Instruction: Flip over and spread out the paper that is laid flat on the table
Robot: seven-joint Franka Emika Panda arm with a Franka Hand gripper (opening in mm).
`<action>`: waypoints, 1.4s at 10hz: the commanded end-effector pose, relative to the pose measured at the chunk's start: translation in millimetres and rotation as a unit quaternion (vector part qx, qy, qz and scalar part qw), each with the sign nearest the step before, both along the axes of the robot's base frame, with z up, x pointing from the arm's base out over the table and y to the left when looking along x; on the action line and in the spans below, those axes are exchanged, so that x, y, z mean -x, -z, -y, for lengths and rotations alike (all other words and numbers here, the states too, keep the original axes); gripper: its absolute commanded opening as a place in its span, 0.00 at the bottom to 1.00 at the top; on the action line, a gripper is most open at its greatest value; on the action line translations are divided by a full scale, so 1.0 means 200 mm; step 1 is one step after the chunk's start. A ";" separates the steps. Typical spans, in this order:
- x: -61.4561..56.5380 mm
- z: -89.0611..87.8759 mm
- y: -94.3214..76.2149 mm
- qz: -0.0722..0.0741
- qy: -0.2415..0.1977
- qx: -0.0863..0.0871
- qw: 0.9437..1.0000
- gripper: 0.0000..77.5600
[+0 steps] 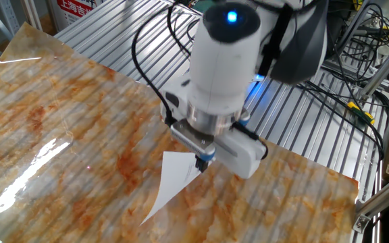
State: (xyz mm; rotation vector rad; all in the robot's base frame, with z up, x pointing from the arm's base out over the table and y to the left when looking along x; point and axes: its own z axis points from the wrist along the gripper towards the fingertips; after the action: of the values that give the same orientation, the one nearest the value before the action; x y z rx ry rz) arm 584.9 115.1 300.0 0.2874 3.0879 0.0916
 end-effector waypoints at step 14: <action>-0.12 0.04 -0.45 -0.008 -0.029 -0.061 0.998 0.02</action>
State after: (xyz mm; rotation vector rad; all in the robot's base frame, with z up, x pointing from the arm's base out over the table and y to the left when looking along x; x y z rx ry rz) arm 600.2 119.2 410.3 0.3100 3.1322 0.2644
